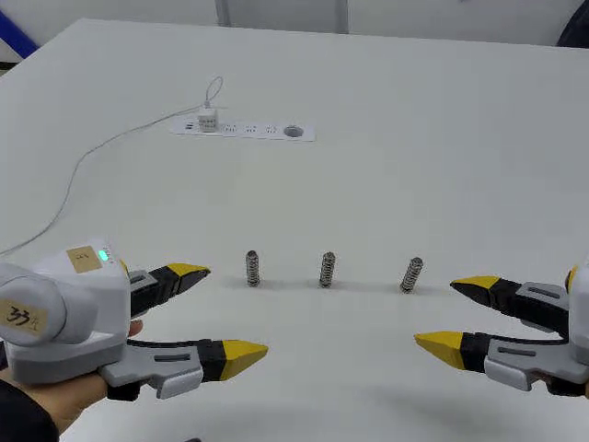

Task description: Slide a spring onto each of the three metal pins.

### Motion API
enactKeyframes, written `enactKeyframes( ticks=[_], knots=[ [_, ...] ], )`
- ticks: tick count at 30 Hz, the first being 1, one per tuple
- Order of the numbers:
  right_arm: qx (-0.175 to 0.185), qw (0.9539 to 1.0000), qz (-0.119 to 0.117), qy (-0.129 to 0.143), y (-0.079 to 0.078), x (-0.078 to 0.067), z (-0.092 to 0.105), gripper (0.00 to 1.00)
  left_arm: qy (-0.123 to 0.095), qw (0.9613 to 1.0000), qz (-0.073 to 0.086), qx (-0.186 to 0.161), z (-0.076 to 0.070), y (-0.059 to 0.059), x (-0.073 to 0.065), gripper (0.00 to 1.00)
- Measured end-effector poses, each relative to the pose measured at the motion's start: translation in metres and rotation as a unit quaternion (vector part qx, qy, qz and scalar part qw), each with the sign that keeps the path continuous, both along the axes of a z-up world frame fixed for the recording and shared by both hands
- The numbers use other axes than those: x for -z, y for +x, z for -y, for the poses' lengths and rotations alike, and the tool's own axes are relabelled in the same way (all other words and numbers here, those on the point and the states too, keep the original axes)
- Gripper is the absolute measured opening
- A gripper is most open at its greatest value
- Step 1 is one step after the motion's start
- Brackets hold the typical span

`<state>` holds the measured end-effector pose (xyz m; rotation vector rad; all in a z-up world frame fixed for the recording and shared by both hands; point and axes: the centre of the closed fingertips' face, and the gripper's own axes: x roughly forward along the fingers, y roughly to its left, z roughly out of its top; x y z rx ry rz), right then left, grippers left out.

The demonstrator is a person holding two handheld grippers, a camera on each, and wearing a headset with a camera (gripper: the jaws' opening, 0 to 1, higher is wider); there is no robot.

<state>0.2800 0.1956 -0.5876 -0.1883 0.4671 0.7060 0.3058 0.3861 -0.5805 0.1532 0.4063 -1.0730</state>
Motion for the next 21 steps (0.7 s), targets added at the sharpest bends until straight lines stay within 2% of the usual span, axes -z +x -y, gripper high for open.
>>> enactKeyframes(
  ticks=[8,21],
  knots=[
    [0.009,0.9999,0.006,0.0,0.001,-0.007,0.004,0.6,-0.003,1.0,-0.004,0.002,-0.001,0.0,0.002,0.74],
    [0.031,0.9995,0.009,-0.001,-0.004,-0.013,0.012,0.63,-0.005,0.9999,-0.012,0.011,0.001,-0.004,0.004,0.76]
  ],
)
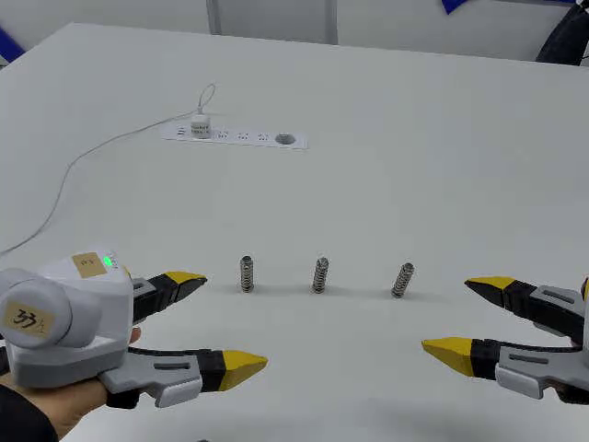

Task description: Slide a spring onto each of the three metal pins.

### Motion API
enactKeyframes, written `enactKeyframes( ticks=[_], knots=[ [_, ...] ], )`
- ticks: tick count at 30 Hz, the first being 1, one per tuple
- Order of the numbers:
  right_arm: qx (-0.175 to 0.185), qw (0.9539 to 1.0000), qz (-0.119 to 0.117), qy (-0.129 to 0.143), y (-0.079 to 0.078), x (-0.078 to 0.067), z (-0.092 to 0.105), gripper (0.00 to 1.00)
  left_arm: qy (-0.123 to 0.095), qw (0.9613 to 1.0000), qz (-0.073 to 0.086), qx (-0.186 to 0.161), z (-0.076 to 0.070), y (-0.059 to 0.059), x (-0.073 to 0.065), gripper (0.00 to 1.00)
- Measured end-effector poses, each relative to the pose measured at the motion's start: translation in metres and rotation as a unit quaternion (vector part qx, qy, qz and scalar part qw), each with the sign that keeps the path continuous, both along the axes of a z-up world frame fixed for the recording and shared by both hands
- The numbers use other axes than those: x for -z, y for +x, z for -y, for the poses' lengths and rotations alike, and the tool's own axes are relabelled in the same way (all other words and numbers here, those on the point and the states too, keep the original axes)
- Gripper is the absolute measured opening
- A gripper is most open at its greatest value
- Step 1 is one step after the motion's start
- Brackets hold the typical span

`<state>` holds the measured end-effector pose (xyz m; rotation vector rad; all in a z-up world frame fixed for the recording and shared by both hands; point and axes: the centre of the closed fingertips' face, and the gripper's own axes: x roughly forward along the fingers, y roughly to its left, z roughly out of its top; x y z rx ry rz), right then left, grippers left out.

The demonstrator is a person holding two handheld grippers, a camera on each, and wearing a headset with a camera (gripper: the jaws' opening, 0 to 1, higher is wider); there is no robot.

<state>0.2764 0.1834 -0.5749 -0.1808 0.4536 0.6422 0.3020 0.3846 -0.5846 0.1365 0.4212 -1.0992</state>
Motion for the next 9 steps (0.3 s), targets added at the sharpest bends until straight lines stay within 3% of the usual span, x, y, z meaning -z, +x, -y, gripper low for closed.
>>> enactKeyframes(
  ticks=[9],
  knots=[
    [0.016,0.9999,0.001,0.006,-0.0016,0.0022,0.0065,0.63,0.005,0.9999,-0.006,0.007,0.0013,-0.0022,0.0037,0.76]
  ],
)
